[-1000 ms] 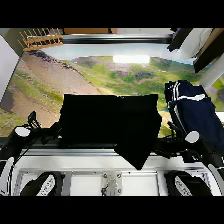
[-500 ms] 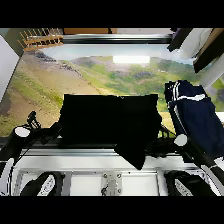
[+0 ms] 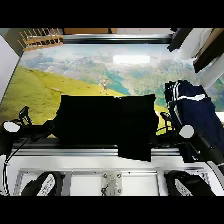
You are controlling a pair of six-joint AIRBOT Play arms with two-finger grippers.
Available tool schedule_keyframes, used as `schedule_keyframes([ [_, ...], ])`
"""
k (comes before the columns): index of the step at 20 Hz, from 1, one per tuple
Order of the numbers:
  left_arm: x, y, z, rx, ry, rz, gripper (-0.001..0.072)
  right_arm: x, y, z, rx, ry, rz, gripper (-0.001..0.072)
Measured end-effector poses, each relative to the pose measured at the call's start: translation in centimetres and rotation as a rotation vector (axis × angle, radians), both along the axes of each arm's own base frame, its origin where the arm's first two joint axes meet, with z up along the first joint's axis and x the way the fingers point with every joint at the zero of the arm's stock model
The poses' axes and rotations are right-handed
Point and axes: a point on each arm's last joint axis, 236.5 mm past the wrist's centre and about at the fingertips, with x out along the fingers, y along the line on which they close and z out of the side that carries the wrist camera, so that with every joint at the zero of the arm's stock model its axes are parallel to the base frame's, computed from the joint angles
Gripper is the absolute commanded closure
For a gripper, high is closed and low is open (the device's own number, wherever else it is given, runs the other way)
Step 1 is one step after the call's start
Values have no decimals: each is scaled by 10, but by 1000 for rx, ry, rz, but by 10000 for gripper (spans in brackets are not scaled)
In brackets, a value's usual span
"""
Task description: Fold the clothes and pants, and hang the long-sleeved shirts on hangers.
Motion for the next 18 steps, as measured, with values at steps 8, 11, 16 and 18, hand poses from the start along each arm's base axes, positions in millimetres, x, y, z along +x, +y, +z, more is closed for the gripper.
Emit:
schedule_keyframes([
  [8,18,11,19,2,22,-44,703,56,-39,54,-186,-139,65,698],
  [11,49,11,28,-32,-1,-61,703,97,-41,65,-204,-203,46,697],
  [16,109,7,24,-51,-19,-115,703,162,-39,59,-216,-257,23,697],
  [18,131,7,18,-56,-17,-115,703,187,-38,52,-218,-278,11,697],
])
